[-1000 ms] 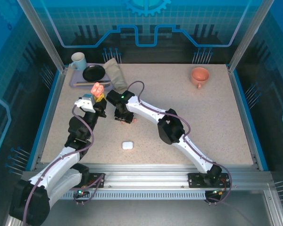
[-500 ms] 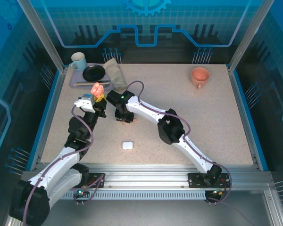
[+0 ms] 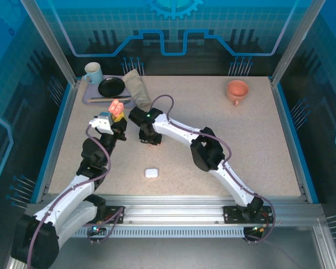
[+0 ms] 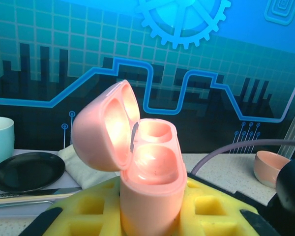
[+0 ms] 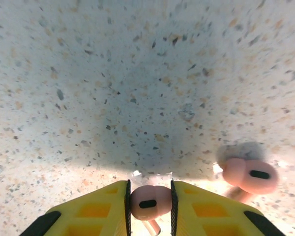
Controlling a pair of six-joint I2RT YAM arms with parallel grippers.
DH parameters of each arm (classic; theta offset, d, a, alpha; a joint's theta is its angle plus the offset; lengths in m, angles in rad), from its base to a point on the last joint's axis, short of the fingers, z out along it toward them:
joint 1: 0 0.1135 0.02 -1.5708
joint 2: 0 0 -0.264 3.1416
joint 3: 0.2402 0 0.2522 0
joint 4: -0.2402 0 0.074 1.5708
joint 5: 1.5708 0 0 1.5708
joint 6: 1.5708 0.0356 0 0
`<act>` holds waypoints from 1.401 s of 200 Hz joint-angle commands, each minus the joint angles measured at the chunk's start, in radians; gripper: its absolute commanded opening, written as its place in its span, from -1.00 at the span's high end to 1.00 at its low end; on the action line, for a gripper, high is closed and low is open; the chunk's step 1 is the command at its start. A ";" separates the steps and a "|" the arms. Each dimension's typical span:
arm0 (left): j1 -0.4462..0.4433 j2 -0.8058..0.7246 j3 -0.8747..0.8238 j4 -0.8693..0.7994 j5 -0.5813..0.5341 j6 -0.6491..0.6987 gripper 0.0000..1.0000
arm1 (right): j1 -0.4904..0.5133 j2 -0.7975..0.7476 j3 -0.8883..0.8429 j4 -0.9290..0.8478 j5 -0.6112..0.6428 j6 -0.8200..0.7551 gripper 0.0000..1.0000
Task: Insert wireless bluetooth earbuds into charging case
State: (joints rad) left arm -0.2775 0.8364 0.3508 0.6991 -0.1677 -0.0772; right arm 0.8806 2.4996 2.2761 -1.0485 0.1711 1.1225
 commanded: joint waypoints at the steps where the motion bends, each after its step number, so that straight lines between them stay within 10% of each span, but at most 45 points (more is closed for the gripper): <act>1: 0.009 -0.016 0.041 0.000 0.014 0.001 1.00 | -0.026 -0.112 -0.041 0.024 0.055 -0.035 0.49; 154: -0.067 0.185 0.173 -0.012 0.260 0.021 1.00 | -0.296 -0.721 -0.503 0.373 0.155 -0.359 0.48; 280: -0.267 0.520 0.441 0.074 0.051 0.124 1.00 | -0.274 -1.088 -0.825 0.914 -0.027 -0.450 0.44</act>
State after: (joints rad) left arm -0.5285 1.3239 0.7300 0.7132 -0.0227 0.0265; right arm 0.5854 1.4563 1.5146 -0.3077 0.1993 0.6823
